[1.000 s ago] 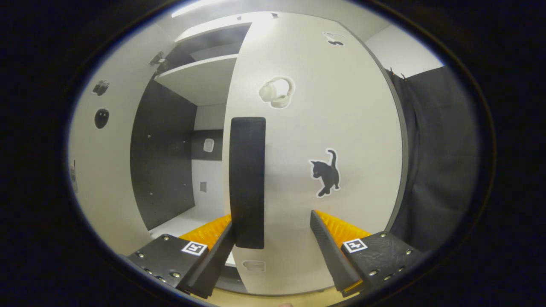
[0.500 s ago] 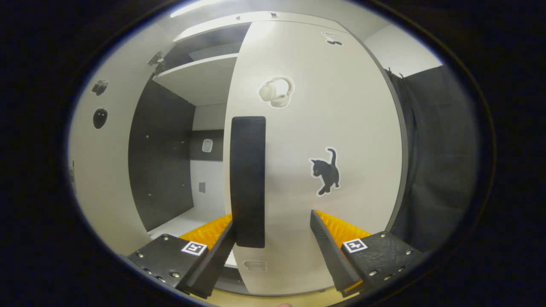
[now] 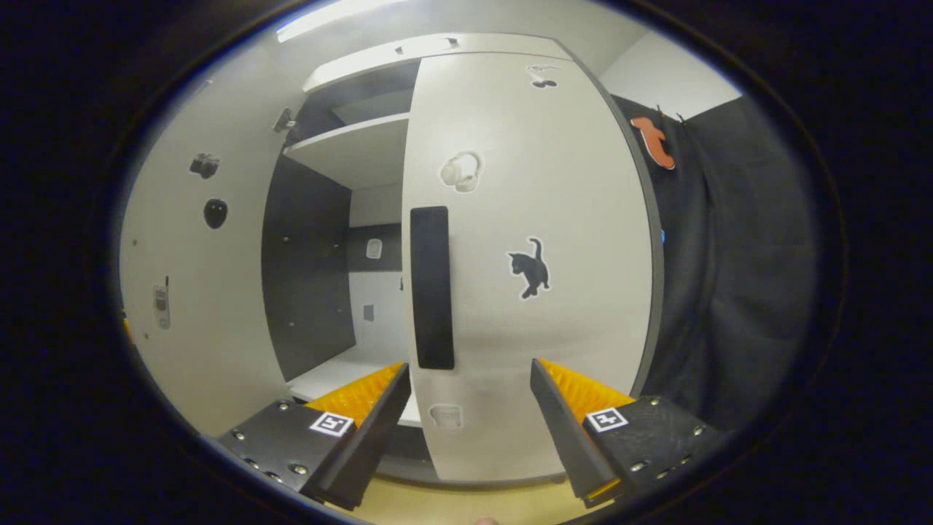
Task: Grasp the bottle in the cabinet with the left hand and place it on the coaster, then close the right door with the right hand and the left door with the left hand.
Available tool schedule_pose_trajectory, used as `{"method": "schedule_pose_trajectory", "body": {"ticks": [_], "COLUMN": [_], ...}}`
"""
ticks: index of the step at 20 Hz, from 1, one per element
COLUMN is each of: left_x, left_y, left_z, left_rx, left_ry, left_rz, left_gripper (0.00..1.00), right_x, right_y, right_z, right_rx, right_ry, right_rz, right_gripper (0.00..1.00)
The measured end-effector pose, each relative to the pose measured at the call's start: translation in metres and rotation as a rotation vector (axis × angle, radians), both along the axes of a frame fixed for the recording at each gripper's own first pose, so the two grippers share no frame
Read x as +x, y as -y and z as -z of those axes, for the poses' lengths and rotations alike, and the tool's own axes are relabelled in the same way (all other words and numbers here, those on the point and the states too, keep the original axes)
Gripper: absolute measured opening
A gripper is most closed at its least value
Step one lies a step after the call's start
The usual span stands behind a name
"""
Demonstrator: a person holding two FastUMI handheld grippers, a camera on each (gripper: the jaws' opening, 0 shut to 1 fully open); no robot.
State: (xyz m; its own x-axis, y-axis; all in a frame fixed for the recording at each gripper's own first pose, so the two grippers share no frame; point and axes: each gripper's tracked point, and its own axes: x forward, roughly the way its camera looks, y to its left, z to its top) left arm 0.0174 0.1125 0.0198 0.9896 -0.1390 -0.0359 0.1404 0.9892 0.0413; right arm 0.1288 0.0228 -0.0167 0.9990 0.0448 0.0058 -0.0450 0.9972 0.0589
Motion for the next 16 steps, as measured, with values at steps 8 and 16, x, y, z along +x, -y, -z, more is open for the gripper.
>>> {"method": "schedule_pose_trajectory", "body": {"ticks": [8,16], "left_x": [0.006,0.019], "left_y": [0.044,0.080], "left_z": [0.003,0.007], "left_rx": [-0.012,-0.033], "left_ry": [-0.001,-0.013], "left_rz": [0.041,0.068], "left_gripper": [0.92,0.92], "right_x": [-0.043,-0.060], "right_y": [0.029,0.046], "right_z": [0.015,0.035], "right_rx": [-0.076,-0.059], "right_ry": [0.006,-0.045], "right_rz": [0.003,0.000], "right_gripper": [1.00,1.00]}}
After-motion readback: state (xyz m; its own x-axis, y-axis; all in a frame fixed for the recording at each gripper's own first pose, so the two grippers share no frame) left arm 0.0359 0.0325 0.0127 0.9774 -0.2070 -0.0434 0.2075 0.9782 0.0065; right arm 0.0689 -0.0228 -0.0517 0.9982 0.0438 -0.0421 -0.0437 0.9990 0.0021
